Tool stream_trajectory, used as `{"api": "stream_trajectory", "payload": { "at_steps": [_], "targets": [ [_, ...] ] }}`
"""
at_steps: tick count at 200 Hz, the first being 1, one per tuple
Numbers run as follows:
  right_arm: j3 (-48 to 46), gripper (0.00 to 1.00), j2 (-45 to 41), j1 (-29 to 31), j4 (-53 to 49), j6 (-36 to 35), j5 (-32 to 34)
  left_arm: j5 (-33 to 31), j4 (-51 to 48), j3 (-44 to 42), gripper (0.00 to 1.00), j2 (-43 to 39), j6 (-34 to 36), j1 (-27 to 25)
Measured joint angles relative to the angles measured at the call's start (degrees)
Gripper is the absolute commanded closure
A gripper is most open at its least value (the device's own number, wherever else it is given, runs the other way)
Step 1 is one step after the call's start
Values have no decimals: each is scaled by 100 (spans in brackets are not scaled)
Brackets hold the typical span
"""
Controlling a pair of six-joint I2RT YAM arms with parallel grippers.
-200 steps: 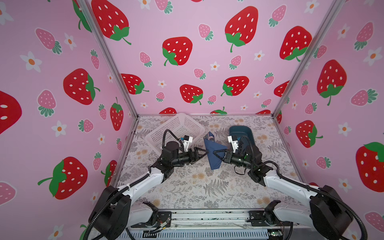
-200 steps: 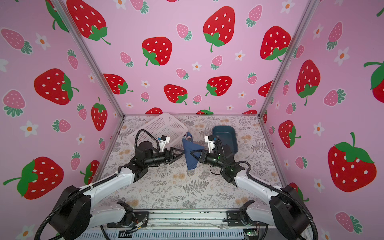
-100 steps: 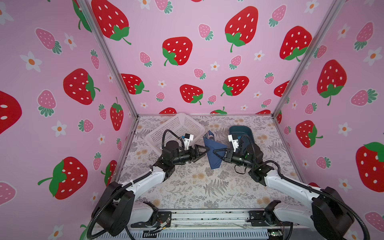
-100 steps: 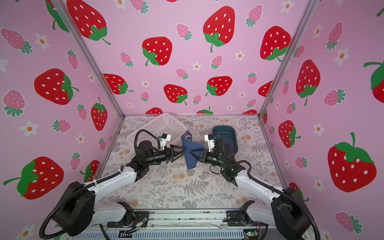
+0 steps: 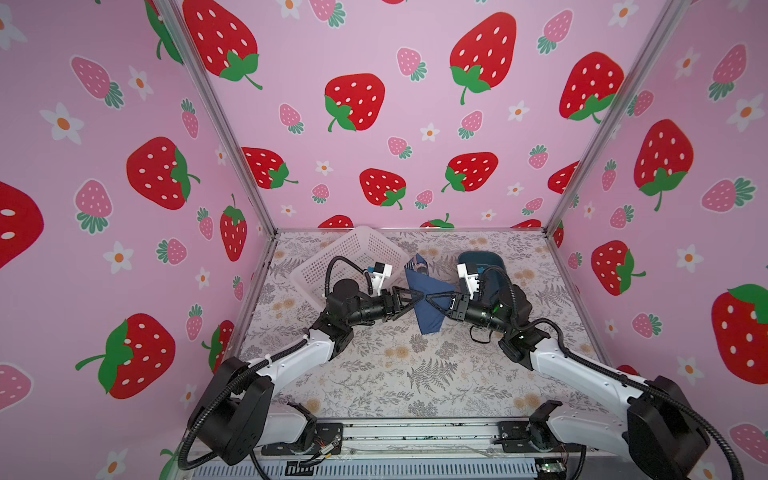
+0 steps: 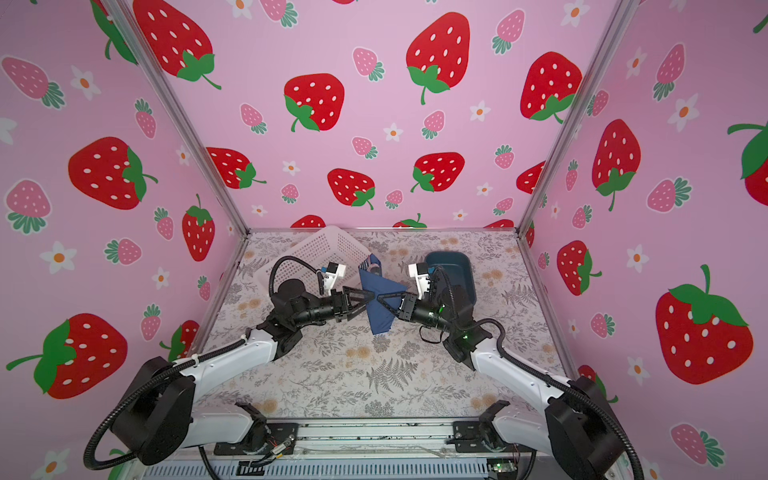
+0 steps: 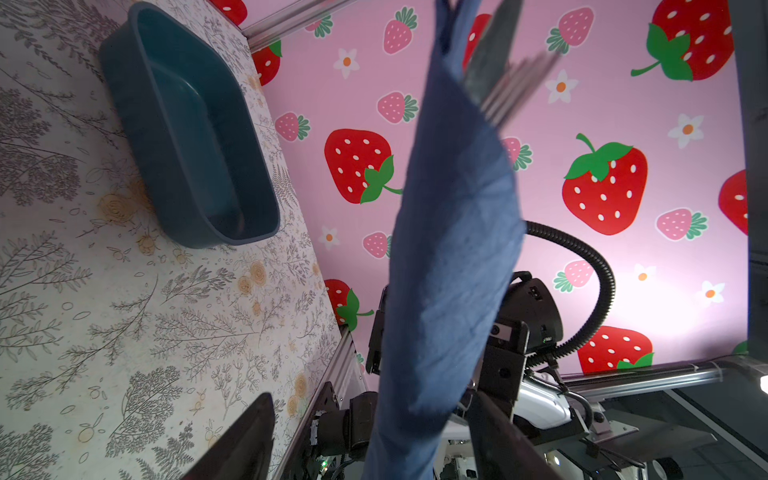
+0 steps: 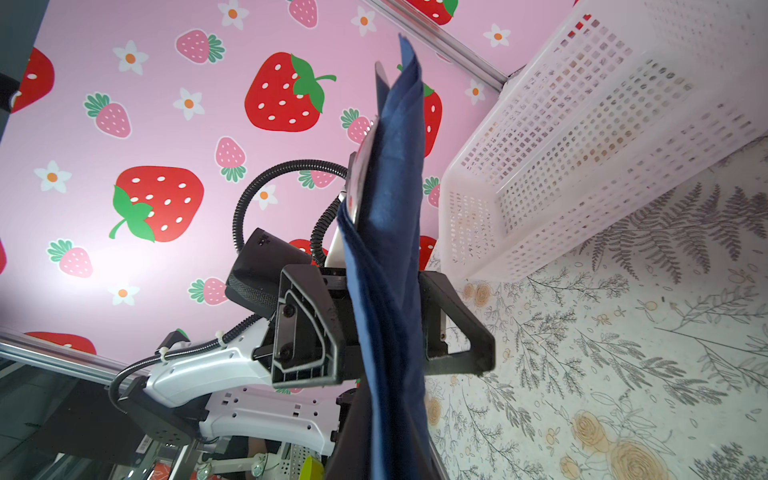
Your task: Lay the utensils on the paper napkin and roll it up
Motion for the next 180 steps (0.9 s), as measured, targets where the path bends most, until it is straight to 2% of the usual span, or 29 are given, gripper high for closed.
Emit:
{"api": "stream_trajectory", "payload": {
  "at_steps": [62,119,180],
  "targets": [
    [0,93,9,0,216,160,-155,87,577,122,48,162,-229,-48],
    [0,93,15,0,529,326,-289,177,859,223,51,162,-365,-76],
    [0,92,33,0,643,433,-343,221,962,247,63,162,-448,-144]
  ]
}}
